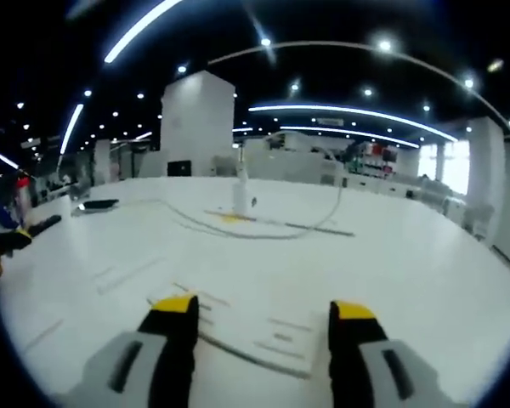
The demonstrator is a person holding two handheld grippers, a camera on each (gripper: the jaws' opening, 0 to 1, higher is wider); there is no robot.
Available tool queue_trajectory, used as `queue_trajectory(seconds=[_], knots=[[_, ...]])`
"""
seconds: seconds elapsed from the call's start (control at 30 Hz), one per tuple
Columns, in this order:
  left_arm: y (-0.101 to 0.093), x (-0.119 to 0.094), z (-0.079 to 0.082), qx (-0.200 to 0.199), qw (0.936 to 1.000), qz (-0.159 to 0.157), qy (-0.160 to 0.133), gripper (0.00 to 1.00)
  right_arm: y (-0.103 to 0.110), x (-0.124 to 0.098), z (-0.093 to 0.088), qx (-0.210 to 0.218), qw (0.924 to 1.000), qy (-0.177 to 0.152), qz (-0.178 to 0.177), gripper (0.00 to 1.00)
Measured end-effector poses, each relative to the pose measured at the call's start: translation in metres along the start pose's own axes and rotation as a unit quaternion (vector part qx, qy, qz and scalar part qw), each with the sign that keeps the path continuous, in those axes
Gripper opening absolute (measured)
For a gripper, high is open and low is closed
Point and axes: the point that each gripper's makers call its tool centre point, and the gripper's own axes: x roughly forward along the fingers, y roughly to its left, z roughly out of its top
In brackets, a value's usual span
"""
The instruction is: Locate the socket holder cover, grip the socket holder cover, clip it into the socket holder slot.
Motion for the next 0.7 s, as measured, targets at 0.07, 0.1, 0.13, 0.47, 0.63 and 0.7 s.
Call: queue_trajectory(seconds=[0.07, 0.1, 0.13, 0.47, 0.63, 0.7], knots=[[0.0001, 0.0000, -0.0002, 0.000, 1.0000, 0.000, 0.001, 0.60, 0.0007, -0.0005, 0.0000, -0.001, 1.0000, 0.000, 0.000, 0.62], [0.0003, 0.0000, -0.0002, 0.000, 1.0000, 0.000, 0.001, 0.60, 0.0011, -0.0007, -0.0004, 0.002, 1.0000, 0.001, 0.000, 0.62], [0.0005, -0.0001, -0.0002, 0.000, 1.0000, 0.000, 0.001, 0.60, 0.0013, -0.0006, -0.0008, 0.005, 1.0000, 0.001, 0.002, 0.62], [0.0013, 0.0003, -0.0005, 0.000, 1.0000, 0.003, 0.002, 0.60, 0.0019, 0.0001, -0.0026, 0.031, 0.9995, 0.004, 0.009, 0.60], [0.0012, 0.0006, -0.0006, 0.001, 1.0000, 0.003, 0.003, 0.60, 0.0020, 0.0001, -0.0020, 0.030, 0.9995, 0.004, 0.006, 0.60], [0.0014, 0.0007, -0.0006, 0.002, 1.0000, 0.003, 0.003, 0.60, 0.0021, 0.0001, -0.0018, 0.029, 0.9996, 0.003, 0.005, 0.60]])
